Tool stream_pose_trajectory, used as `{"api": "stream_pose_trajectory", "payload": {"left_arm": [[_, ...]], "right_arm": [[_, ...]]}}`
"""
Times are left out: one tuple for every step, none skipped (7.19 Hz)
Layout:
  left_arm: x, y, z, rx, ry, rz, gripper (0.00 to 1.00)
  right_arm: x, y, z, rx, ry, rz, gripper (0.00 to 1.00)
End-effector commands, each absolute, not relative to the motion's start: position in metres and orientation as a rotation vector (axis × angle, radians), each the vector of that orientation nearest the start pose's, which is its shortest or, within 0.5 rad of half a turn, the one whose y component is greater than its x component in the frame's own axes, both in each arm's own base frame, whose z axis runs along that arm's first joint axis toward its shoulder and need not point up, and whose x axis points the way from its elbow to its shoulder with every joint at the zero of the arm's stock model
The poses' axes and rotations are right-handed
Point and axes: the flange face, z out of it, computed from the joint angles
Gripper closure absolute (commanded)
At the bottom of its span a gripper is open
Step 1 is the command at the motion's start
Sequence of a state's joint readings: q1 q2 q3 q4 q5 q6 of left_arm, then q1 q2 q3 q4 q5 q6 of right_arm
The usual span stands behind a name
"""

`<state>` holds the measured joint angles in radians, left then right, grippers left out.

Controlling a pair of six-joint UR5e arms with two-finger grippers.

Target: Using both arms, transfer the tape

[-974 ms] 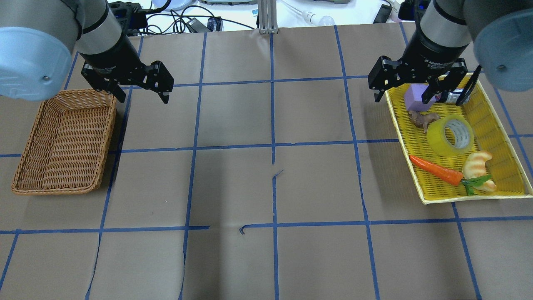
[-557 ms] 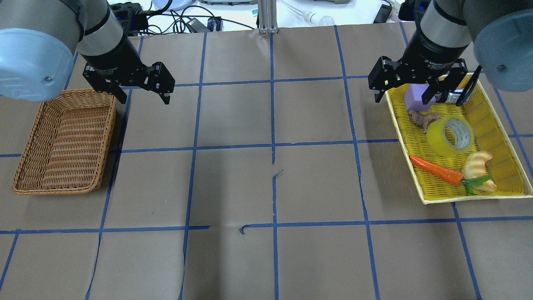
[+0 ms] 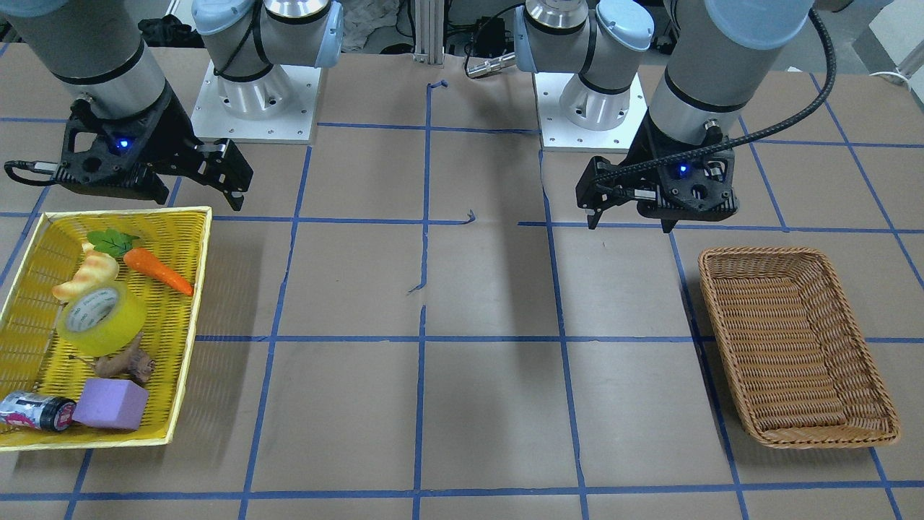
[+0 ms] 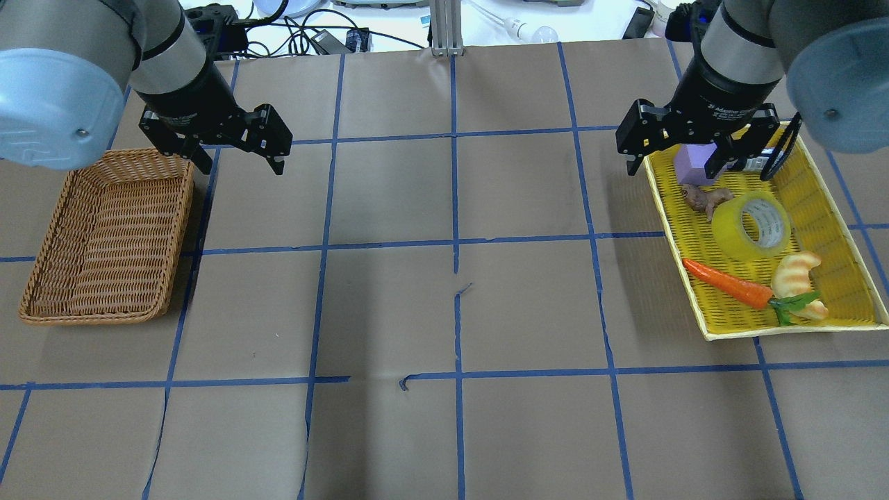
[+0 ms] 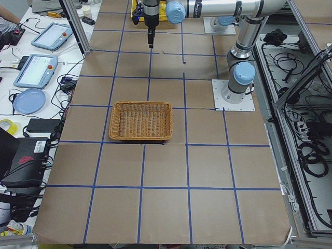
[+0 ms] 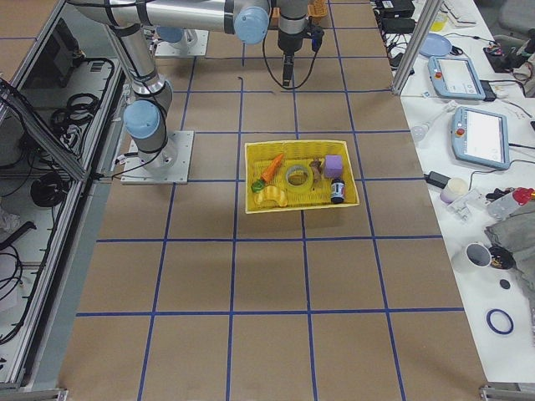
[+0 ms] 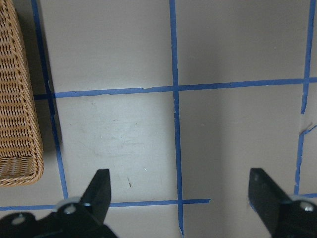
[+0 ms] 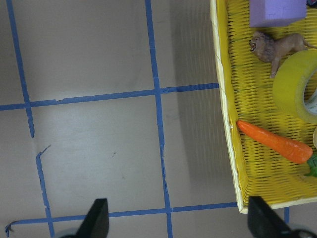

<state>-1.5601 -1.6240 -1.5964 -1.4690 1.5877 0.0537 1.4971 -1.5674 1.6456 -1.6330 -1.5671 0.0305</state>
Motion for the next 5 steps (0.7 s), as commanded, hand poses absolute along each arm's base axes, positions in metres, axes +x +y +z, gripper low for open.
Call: {"api": "stream_pose_trajectory", "payload": {"left_arm": [[-0.126, -0.517, 0.458, 0.067, 3.123, -0.033, 0.0], [-0.126, -0.517, 0.458, 0.067, 3.123, -0.035, 0.0], [-0.126, -0.517, 0.458, 0.064, 3.125, -0.033, 0.0], [-0.126, -0.517, 0.458, 0.064, 3.125, -0.035, 0.0], [-0.126, -0.517, 0.458, 0.067, 3.126, -0.033, 0.0]], "right_arm": [[0.032, -0.523, 0.44, 0.318, 3.166, -0.001, 0.0], [-0.007, -0.537, 0.419, 0.293, 3.168, -0.011, 0.0], [-0.034, -0.546, 0.403, 0.274, 3.169, -0.077, 0.0], [-0.044, -0.557, 0.373, 0.289, 3.171, -0.119, 0.02], [-0.055, -0.565, 0.336, 0.311, 3.17, -0.121, 0.04]]}}
